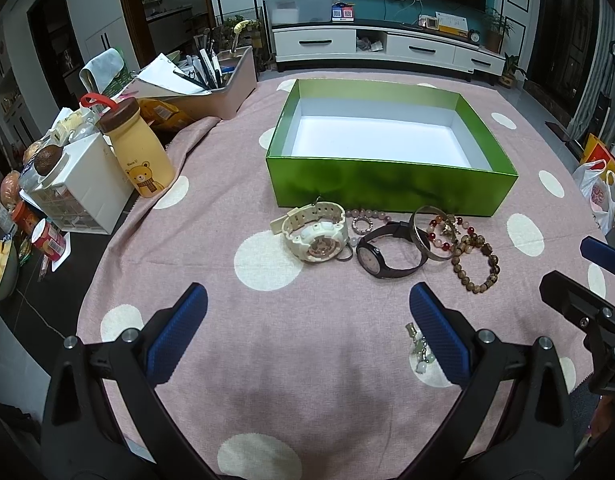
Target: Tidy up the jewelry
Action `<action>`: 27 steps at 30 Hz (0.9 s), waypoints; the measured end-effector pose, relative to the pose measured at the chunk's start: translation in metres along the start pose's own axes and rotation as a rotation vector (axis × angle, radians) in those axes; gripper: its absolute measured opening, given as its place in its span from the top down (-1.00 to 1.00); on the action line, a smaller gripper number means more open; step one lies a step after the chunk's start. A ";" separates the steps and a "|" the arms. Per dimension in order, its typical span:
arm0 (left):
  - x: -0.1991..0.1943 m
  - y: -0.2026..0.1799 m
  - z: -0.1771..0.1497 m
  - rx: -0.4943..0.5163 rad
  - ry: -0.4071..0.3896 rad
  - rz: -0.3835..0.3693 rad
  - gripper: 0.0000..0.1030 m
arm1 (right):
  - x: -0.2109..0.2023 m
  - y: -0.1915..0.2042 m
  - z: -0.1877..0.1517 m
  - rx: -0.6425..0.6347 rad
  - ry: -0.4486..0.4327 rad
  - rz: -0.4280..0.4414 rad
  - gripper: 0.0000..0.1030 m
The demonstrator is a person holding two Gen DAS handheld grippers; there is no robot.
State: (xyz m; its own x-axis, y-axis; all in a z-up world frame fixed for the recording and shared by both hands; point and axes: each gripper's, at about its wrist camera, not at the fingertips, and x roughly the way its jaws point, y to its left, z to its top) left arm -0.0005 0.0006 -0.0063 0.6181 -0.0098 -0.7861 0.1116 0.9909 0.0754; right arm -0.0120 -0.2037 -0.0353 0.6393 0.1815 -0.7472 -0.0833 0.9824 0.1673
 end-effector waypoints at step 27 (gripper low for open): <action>0.012 -0.026 -0.035 0.084 -0.002 -0.291 -0.96 | 0.001 -0.058 -0.009 0.055 -0.052 0.081 -0.97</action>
State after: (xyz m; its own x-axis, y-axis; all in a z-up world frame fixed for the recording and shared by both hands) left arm -0.0233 -0.0204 -0.0389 0.5526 -0.2917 -0.7807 0.3477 0.9320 -0.1021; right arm -0.0132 -0.2600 -0.0518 0.6711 0.2559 -0.6958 -0.0951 0.9605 0.2615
